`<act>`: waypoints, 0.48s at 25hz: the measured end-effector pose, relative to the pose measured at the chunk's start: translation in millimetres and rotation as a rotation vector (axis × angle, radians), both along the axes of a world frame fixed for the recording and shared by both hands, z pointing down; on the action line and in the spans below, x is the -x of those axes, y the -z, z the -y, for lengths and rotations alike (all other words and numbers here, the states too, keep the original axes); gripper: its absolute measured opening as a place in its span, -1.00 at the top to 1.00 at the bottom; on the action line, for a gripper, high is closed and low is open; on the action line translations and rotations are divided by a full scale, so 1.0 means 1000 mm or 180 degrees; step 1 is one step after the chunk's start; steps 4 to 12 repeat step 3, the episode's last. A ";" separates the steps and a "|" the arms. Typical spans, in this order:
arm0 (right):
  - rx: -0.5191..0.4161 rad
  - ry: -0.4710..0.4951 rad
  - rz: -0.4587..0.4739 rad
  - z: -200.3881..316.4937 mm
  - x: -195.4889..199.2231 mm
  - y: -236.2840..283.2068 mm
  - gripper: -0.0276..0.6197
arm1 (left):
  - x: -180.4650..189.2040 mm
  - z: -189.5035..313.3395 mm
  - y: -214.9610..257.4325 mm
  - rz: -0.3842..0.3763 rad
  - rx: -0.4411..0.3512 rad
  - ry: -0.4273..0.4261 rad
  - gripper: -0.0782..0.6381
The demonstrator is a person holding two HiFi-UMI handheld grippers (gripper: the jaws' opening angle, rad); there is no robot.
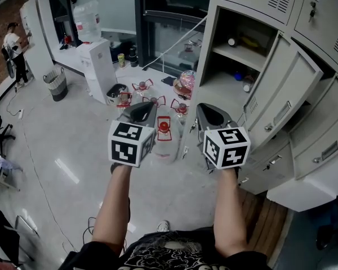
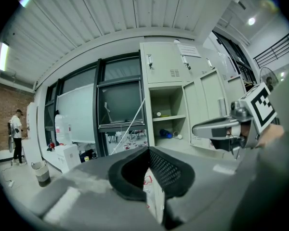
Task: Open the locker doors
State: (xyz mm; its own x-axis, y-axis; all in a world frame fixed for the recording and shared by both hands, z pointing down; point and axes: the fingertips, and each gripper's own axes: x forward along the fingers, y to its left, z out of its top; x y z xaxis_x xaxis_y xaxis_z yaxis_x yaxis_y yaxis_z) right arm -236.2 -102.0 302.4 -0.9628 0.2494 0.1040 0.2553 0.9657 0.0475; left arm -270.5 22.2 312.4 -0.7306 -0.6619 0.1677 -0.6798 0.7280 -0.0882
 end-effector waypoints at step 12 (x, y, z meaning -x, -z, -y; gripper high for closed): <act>0.0005 -0.0006 0.0004 0.001 0.001 0.001 0.91 | 0.001 0.001 -0.001 -0.0017 0.0010 0.0001 0.78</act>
